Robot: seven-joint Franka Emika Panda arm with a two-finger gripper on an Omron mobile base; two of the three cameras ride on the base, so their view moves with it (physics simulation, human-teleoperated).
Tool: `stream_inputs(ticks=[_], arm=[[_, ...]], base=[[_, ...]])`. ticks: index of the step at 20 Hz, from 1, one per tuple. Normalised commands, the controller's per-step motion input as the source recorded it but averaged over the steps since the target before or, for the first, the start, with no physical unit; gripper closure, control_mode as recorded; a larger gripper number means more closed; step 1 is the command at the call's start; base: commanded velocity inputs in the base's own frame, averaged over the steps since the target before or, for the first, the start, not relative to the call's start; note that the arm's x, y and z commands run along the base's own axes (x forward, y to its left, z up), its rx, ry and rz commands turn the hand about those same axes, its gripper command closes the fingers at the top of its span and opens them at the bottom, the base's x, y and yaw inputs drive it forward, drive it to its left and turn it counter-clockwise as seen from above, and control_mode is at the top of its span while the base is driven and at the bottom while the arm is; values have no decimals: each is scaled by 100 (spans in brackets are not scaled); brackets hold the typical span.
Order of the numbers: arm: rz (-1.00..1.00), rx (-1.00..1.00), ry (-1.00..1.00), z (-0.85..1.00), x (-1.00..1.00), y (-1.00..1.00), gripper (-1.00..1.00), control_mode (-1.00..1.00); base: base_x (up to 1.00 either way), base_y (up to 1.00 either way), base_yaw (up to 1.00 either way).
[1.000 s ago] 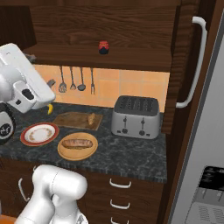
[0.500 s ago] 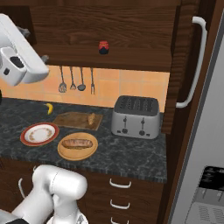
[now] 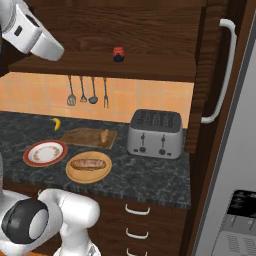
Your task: From the different types of pastries on the counter, select a croissant and place it on the cutting board. Then retrieve a jar of jam from the cabinet and place it alongside the croissant on the cutting board.
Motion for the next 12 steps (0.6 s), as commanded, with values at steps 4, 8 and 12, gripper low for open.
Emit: stream_inputs(ticks=[4,8,12], arm=[[20,-16,27,-38,89,4,-100,-100],[20,-24,0,-72,68,4,-100,-100],[11,-26,-17,-18,7,3,-100,-100]], base=[[0,0,0],[0,0,0],[0,0,0]])
